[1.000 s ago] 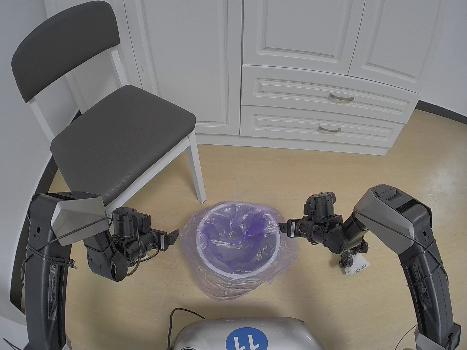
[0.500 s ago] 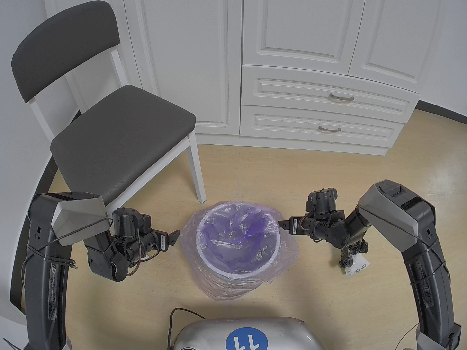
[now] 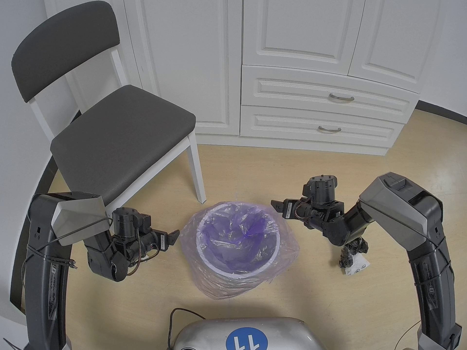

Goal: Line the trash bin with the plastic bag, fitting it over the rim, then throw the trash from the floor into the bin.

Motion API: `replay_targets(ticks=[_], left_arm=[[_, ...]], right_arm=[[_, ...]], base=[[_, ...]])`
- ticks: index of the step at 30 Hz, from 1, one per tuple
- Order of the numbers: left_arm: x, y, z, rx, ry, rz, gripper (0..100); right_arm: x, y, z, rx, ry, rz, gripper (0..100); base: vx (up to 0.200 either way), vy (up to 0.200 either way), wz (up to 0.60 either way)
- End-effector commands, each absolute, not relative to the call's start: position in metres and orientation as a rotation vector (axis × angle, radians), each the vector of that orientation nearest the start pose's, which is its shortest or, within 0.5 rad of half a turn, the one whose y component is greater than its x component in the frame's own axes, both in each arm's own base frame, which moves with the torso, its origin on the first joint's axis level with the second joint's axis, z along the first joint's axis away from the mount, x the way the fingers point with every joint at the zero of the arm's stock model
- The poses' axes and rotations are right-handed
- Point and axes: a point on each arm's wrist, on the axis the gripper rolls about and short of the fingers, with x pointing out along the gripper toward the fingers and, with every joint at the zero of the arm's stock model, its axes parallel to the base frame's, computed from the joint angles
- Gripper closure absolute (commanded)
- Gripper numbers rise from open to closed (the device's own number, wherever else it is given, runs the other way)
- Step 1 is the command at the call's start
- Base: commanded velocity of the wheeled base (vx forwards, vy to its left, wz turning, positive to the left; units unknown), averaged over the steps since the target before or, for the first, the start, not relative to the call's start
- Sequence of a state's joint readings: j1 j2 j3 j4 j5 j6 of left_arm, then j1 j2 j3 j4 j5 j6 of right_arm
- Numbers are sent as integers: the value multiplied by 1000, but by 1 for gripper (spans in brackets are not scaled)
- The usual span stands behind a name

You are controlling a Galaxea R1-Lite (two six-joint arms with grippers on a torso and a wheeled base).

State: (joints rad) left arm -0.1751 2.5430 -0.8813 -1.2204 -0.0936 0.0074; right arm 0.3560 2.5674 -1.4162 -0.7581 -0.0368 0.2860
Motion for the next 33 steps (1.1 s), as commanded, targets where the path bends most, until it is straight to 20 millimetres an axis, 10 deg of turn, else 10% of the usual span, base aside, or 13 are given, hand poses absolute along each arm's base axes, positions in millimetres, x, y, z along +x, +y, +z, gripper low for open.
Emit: replay_targets(ticks=[1,33], left_arm=[[393,-72,-55,25,440,-266,0],[394,-74,-56,26,440,-270,0]], right_arm=[[457,177,-25,196,448,261,0],[481,156,-71,191,614,201,0]], base=[[0,0,0],[0,0,0]])
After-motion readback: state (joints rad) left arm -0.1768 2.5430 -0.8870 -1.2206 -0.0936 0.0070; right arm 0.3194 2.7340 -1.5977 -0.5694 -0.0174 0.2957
